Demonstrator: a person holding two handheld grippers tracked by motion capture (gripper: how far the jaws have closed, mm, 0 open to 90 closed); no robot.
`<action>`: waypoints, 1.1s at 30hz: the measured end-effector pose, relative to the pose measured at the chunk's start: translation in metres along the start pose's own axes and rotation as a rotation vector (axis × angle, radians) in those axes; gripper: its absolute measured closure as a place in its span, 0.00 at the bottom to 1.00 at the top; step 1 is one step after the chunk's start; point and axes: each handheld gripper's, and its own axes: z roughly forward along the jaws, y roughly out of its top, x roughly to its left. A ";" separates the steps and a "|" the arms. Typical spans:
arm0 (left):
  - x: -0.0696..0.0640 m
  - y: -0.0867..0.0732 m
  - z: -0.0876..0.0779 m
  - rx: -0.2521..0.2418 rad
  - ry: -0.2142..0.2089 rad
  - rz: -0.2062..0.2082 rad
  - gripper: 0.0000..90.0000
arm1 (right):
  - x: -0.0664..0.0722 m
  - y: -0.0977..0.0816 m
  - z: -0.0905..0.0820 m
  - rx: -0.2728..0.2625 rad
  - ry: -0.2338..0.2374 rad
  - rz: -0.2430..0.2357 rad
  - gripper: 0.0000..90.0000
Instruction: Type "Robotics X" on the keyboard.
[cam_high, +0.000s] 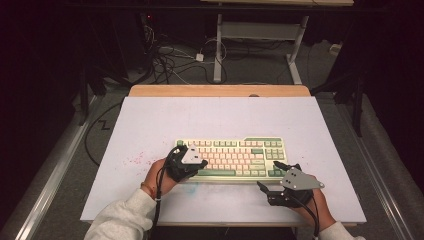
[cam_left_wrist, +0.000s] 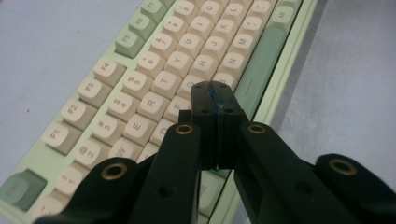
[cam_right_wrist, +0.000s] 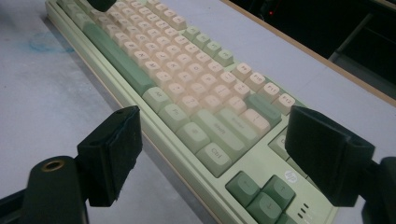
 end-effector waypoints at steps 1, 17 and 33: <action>0.000 0.002 0.002 0.001 -0.004 0.001 0.96 | 0.000 0.000 0.000 0.001 -0.001 0.000 0.22; -0.003 0.023 0.035 0.048 -0.030 0.023 0.96 | 0.000 -0.002 0.002 0.010 0.005 -0.005 0.22; 0.000 0.021 0.025 0.010 -0.005 0.011 0.96 | -0.001 -0.002 0.001 0.010 0.001 -0.004 0.22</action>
